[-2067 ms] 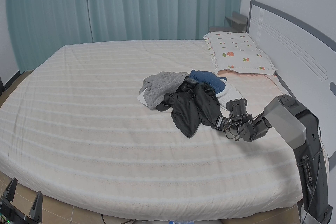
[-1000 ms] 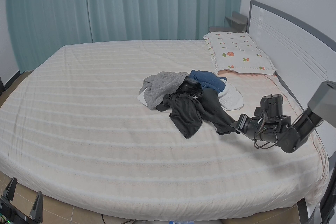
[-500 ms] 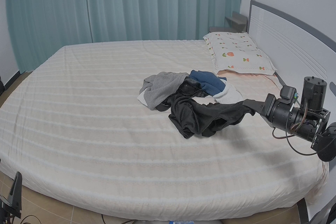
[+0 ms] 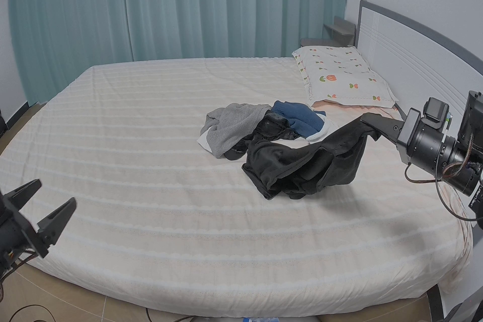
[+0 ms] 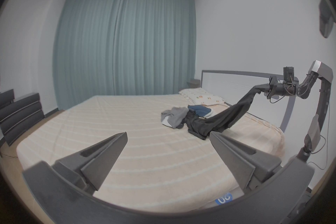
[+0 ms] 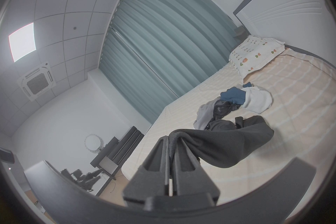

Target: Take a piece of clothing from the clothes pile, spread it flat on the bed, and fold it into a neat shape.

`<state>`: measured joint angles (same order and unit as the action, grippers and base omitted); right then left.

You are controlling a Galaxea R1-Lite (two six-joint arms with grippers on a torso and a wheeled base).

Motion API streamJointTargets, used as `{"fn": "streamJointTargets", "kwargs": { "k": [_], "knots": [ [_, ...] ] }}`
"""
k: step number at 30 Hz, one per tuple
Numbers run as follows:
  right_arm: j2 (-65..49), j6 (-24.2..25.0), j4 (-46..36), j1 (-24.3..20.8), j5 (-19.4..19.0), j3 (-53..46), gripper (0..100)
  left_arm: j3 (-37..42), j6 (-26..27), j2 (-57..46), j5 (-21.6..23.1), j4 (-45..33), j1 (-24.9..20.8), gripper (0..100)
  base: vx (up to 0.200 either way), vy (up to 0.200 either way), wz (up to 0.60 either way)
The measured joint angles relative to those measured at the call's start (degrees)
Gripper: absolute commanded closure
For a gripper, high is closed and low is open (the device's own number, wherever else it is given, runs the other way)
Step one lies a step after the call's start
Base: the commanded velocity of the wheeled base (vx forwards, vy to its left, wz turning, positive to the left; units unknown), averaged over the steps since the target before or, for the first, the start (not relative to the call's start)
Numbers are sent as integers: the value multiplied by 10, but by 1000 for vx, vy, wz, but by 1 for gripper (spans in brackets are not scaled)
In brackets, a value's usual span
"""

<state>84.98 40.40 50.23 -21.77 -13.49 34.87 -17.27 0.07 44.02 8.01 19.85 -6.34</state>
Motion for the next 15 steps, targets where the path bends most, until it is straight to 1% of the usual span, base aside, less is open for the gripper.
{"fn": "streamJointTargets", "kwargs": {
  "k": [4, 6, 13, 15],
  "knots": [
    [-14, 1, -1, -5, -1, 1, 100, -8, -15, 113, 0, 55, -40, 0, 0, 0, 0],
    [-19, 1, -1, -7, 0, 1, 100, -13, -26, 177, -7, 82, -69, 0, 0, 0, 0],
    [-31, 2, -1, -14, 0, 2, 100, -43, -66, 366, -52, 190, -156, 0, 0, 0, 0],
    [-33, 1, -1, -17, 2, 2, 100, -56, -81, 430, -69, 234, -186, 0, 0, 0, 0]
  ]
}}
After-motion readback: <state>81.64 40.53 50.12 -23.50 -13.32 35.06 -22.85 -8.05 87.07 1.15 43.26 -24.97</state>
